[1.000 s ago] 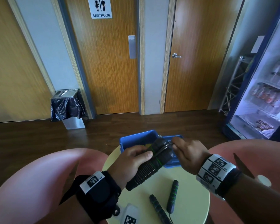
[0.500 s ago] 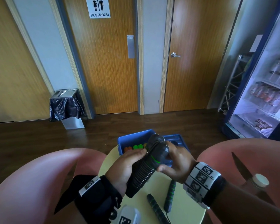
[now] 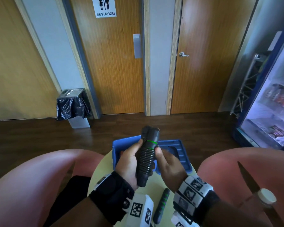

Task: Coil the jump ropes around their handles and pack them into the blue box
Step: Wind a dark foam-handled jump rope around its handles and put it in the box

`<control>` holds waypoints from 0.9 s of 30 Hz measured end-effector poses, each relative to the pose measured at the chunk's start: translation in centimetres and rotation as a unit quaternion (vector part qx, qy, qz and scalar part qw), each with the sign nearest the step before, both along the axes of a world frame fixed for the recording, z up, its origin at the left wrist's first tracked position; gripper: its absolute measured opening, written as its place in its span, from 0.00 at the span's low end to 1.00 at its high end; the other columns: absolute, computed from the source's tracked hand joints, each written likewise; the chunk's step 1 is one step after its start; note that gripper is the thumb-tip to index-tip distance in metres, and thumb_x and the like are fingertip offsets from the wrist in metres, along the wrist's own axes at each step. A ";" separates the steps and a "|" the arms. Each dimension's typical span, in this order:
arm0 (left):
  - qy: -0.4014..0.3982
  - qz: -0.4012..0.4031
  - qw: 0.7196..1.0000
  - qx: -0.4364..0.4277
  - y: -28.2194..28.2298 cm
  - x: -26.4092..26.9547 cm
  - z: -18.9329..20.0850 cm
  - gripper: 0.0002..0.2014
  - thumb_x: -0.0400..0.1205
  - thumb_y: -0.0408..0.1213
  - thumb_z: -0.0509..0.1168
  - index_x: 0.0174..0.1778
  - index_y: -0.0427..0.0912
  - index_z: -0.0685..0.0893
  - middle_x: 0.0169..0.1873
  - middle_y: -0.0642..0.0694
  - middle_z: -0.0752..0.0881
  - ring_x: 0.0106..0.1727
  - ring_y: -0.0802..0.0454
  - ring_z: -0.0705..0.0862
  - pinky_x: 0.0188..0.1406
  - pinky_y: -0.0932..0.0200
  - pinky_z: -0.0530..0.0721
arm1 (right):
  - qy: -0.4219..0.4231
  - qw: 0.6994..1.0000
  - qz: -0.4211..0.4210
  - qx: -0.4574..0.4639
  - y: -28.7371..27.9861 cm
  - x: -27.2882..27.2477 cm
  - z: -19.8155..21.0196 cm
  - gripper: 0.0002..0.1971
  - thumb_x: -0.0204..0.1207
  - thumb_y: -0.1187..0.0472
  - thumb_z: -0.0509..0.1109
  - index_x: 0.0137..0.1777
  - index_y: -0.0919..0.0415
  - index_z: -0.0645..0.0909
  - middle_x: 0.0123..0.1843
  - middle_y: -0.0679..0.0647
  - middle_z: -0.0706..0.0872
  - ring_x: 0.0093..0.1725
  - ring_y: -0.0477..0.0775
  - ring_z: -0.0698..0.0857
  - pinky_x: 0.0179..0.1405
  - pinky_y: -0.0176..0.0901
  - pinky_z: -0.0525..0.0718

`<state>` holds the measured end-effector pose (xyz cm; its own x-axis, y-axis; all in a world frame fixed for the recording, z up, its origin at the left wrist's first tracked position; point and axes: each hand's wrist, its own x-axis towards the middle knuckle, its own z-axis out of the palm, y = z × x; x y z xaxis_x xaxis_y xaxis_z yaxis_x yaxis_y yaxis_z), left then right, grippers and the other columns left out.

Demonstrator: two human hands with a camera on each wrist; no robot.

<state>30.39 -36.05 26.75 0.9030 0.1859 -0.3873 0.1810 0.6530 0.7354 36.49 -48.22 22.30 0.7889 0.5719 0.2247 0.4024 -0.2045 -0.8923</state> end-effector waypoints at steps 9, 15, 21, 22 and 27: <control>0.046 0.066 0.995 -0.056 -5.5 4.2 -0.2 0.23 0.87 0.54 0.57 0.59 0.36 0.83 0.33 0.39 0.82 0.26 0.46 0.83 0.21 0.59 0.82 | -0.145 0.960 0.060 -0.233 -6.2 2.6 2.1 0.65 0.43 0.14 0.62 0.81 0.49 0.58 0.53 0.40 0.84 0.56 0.47 0.87 0.48 0.39 0.79; 0.017 0.082 0.993 -0.078 -8.9 6.1 1.3 0.24 0.87 0.53 0.56 0.49 0.34 0.85 0.32 0.37 0.87 0.29 0.45 0.88 0.32 0.55 0.88 | -0.093 0.974 0.083 -0.188 -9.2 4.3 3.6 0.54 0.50 0.17 0.65 0.78 0.40 0.61 0.55 0.36 0.85 0.60 0.40 0.85 0.55 0.34 0.81; -0.001 0.123 0.989 -0.078 -11.2 7.4 0.8 0.22 0.87 0.52 0.57 0.48 0.35 0.85 0.30 0.38 0.87 0.29 0.46 0.88 0.31 0.55 0.85 | -0.067 0.975 0.133 -0.166 -11.2 6.8 3.3 0.52 0.54 0.17 0.68 0.78 0.39 0.63 0.60 0.37 0.86 0.60 0.38 0.85 0.61 0.46 0.84; -0.004 0.120 0.989 -0.084 -11.4 7.5 0.8 0.22 0.87 0.53 0.58 0.50 0.35 0.85 0.31 0.38 0.87 0.29 0.45 0.88 0.31 0.56 0.86 | -0.052 0.977 0.144 -0.149 -11.4 7.0 3.2 0.49 0.56 0.19 0.70 0.77 0.38 0.65 0.60 0.36 0.86 0.60 0.36 0.85 0.61 0.46 0.84; -0.025 0.067 0.991 -0.113 -11.5 7.6 0.5 0.24 0.83 0.54 0.61 0.55 0.35 0.85 0.38 0.35 0.86 0.37 0.40 0.87 0.35 0.53 0.88 | 0.067 0.977 0.201 -0.011 -12.5 7.6 2.9 0.35 0.61 0.42 0.82 0.68 0.46 0.77 0.57 0.42 0.89 0.58 0.41 0.88 0.56 0.39 0.84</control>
